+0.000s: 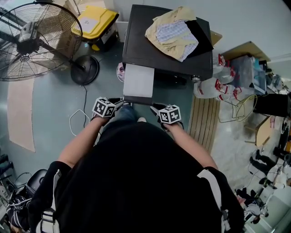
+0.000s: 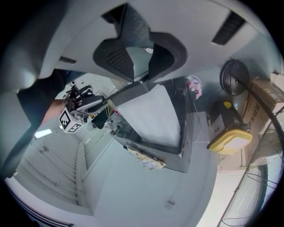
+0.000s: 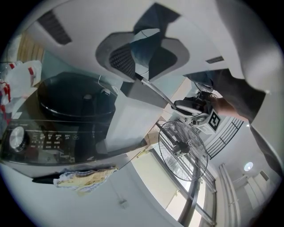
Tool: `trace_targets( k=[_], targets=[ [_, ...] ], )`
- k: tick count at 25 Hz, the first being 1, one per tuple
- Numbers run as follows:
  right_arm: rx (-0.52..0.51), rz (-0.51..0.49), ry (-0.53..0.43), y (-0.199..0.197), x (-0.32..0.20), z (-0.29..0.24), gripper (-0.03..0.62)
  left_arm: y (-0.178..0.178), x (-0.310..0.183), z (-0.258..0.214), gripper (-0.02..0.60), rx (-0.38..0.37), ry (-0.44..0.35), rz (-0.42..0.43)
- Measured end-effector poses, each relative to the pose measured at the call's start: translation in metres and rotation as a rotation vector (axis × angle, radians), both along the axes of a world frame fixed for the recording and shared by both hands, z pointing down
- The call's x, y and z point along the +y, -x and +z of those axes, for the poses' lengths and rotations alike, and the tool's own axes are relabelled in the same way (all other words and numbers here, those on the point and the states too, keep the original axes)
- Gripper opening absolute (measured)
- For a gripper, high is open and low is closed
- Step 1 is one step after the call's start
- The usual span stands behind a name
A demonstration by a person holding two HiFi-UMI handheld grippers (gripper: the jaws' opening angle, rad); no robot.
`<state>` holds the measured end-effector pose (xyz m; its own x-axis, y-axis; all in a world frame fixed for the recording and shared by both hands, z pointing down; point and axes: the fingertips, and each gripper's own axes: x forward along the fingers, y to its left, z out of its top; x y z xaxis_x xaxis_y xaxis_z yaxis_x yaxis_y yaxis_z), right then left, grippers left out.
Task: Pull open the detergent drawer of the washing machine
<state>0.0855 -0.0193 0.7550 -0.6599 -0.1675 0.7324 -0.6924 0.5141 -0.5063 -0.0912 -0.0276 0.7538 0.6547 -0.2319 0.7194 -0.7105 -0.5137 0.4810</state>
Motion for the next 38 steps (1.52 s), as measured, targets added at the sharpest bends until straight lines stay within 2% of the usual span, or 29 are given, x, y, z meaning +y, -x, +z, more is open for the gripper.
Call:
trace_targets(
  k=[5,16,25,38],
  targets=[
    [-0.012,0.012,0.008,-0.002,0.002,0.001,0.098,0.0,0.002,0.001,0.106,0.02,0.018,-0.028],
    [-0.019,0.017,-0.013,-0.01,0.002,-0.008,0.097,0.009,0.012,0.001,0.106,0.009,0.021,-0.026],
    [-0.031,0.042,-0.05,-0.022,0.0,-0.023,0.095,0.025,0.002,-0.013,0.106,0.007,-0.053,-0.074],
    [-0.05,0.087,-0.209,-0.035,-0.021,-0.074,0.094,0.025,0.008,-0.042,0.104,0.024,-0.148,-0.115]
  ],
)
